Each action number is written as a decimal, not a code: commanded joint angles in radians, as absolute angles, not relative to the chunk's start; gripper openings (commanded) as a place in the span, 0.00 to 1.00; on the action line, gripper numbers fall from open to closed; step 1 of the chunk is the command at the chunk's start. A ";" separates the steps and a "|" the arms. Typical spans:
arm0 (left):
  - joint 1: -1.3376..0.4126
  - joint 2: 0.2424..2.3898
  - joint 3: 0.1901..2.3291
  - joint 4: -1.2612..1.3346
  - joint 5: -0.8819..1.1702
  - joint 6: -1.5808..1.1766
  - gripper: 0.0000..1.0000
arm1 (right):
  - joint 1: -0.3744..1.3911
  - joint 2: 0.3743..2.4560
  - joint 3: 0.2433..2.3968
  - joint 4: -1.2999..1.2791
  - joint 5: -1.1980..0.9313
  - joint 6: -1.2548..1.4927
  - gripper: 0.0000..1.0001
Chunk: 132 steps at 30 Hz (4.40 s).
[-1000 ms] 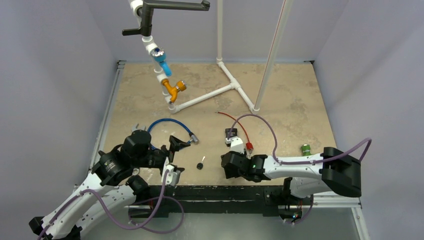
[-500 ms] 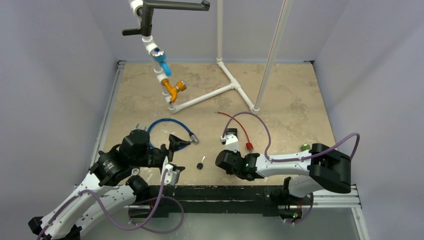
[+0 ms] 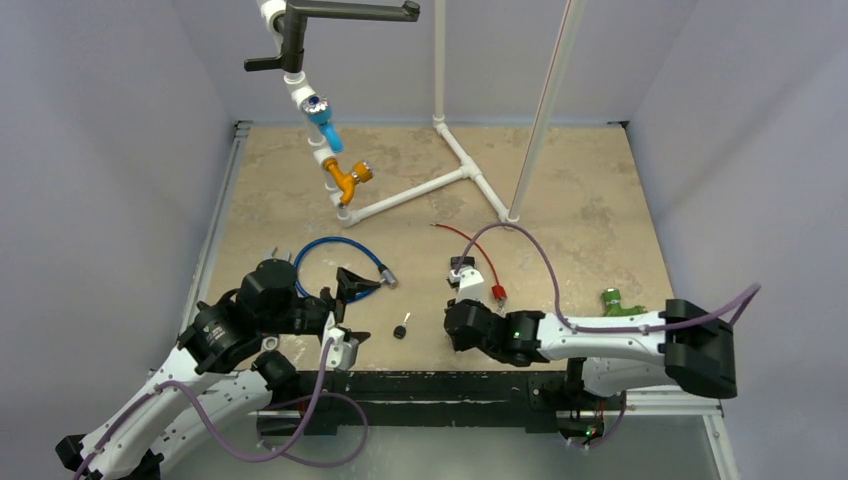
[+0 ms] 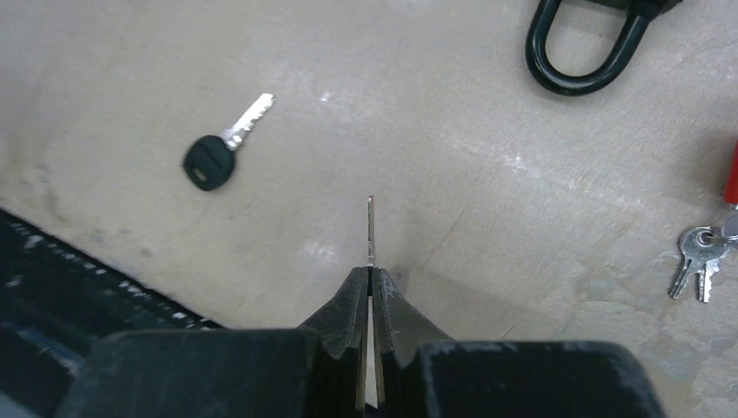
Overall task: Unlock with the key
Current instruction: Pick up the key from the center of the board.
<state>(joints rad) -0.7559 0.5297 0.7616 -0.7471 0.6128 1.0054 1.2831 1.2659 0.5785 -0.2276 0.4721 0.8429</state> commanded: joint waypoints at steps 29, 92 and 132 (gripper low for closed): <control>-0.847 0.726 0.937 -0.694 0.667 0.546 0.89 | 1.297 0.998 0.933 -0.243 0.116 0.421 0.00; -0.814 0.784 1.186 -1.079 0.706 0.878 0.00 | 1.381 0.990 1.050 -0.206 0.122 0.153 0.82; -0.813 0.800 1.335 -1.017 0.729 0.684 0.00 | 1.268 1.088 1.089 0.027 -0.254 0.073 0.46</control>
<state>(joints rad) -0.8192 0.8047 1.3178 -1.0615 0.7006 0.7162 1.2709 1.0595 1.0477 -0.0238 -0.2352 0.0711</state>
